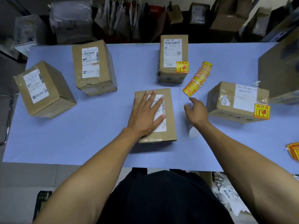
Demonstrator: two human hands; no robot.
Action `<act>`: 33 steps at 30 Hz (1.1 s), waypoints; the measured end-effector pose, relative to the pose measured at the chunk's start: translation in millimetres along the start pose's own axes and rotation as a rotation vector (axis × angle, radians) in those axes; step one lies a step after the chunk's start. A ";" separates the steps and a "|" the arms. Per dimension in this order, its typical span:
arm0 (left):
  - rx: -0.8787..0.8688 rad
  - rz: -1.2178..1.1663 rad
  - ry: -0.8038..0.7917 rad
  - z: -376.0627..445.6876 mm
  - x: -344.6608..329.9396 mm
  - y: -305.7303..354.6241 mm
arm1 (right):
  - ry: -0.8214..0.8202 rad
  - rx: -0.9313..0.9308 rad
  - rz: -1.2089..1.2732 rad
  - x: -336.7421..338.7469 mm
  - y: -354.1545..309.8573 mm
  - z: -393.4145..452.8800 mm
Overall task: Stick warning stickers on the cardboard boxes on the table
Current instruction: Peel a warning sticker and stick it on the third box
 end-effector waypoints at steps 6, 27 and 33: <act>0.010 -0.008 0.052 1.7 -1.8 -3.8 | 0.069 0.005 -0.129 9.3 1.2 43.6; 0.004 -0.010 0.108 2.6 0.1 -5.0 | 0.279 -0.309 0.235 16.9 40.8 60.2; 0.012 -0.026 0.074 2.1 -0.6 -5.5 | 0.258 -0.311 0.202 20.2 36.4 51.8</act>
Point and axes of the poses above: each hand's wrist, its own z-axis towards the middle knuckle, its own x-axis out of the back of the hand, y = z × x, the point moved 9 cm from there along z, towards the middle knuckle, and after that the axes turned 13 degrees about x, right-handed, at the moved point
